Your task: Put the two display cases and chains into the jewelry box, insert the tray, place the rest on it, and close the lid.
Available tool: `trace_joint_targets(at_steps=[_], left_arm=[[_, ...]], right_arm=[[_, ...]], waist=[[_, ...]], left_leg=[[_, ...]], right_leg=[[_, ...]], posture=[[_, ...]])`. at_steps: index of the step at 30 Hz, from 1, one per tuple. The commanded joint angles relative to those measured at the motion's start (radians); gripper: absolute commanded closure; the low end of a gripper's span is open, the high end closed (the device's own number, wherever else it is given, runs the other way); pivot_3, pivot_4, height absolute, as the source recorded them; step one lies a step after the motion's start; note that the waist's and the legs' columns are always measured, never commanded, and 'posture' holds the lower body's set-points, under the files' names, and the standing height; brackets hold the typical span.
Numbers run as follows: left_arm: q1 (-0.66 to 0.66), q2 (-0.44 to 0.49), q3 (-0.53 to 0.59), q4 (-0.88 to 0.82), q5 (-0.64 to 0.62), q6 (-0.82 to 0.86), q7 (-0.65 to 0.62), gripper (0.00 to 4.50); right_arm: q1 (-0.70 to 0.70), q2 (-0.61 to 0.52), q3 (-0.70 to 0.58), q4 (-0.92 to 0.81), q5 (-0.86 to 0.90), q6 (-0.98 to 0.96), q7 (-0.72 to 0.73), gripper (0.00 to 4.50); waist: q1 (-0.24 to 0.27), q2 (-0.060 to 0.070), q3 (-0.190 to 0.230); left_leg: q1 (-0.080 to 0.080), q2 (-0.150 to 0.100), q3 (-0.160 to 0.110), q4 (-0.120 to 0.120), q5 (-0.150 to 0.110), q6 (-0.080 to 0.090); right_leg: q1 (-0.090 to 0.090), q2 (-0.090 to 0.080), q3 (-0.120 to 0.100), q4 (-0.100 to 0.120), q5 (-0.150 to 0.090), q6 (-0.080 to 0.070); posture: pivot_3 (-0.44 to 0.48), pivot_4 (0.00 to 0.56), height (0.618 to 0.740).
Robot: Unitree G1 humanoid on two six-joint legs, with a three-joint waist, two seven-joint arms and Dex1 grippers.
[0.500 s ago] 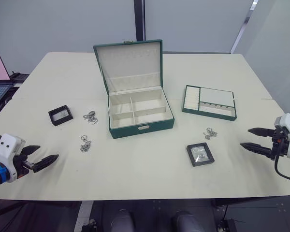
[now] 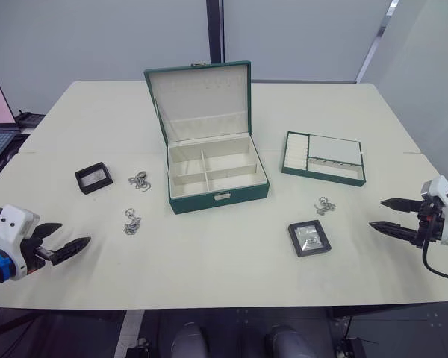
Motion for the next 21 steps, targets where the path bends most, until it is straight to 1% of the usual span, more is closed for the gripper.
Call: trace_joint_targets(at_steps=[1,21], left_arm=[[0.006,0.007,0.043,-0.028,-0.012,-0.006,0.007,0.00],[0.020,0.008,0.053,-0.047,-0.013,0.007,0.020,0.00]], right_arm=[[-0.017,-0.005,-0.017,-0.018,0.007,-0.011,0.003,0.04],[-0.019,-0.004,-0.010,-0.011,0.005,-0.017,0.010,0.04]], waist=[[0.000,0.000,0.000],[0.000,0.000,0.000]], left_leg=[[0.000,0.000,0.000,0.000,0.000,0.000],[0.000,0.000,0.000,0.000,0.000,0.000]], right_leg=[[0.000,0.000,0.000,0.000,0.000,0.000],[0.000,0.000,0.000,0.000,0.000,0.000]], posture=[[0.000,0.150,0.740],[0.000,0.150,0.740]])
